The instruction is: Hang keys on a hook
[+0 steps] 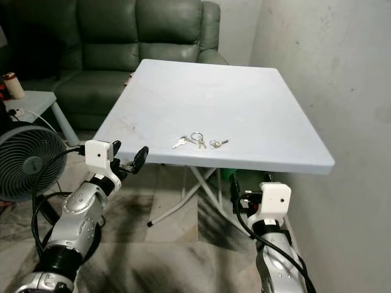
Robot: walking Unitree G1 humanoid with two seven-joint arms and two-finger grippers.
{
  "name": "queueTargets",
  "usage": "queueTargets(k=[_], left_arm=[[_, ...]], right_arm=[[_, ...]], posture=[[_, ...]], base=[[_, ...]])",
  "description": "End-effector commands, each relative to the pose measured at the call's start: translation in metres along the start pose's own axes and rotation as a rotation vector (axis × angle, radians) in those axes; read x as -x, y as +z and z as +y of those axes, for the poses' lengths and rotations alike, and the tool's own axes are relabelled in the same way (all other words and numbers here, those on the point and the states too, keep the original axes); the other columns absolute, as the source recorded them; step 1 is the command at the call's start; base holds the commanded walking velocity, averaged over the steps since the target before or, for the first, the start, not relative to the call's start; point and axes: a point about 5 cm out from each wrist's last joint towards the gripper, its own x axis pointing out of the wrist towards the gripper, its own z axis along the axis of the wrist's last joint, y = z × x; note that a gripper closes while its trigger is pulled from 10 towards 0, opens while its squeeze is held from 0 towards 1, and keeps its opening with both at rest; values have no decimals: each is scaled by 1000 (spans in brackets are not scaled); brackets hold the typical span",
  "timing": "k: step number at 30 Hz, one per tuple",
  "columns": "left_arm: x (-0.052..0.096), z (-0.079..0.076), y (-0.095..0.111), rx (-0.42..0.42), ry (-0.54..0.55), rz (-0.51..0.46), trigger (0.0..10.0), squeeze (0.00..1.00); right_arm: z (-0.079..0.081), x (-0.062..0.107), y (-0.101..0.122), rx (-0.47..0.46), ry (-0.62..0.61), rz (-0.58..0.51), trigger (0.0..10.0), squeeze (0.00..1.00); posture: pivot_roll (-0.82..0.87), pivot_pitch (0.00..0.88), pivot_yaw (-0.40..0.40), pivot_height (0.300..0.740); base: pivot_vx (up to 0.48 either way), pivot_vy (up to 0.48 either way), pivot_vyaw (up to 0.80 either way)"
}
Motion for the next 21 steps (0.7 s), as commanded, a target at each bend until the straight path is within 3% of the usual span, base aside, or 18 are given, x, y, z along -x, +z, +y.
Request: queueTargets(k=[1, 11, 21], left_arm=[[0, 4, 3, -19, 6, -1, 10000, 0], [0, 5, 2, -11, 12, 1, 10000, 0], [-3, 7, 4, 0, 51, 12, 10000, 0]], right_arm=[[1, -2, 4, -6, 1, -15, 10000, 0], [1, -2, 3, -6, 2, -14, 10000, 0], [1, -2, 3, -2, 2, -7, 10000, 0]], posture=[[-13, 0, -11, 740], [-13, 0, -11, 740], [-9, 0, -17, 740]], base=[[0, 480, 0], [0, 466, 0], [0, 0, 0]])
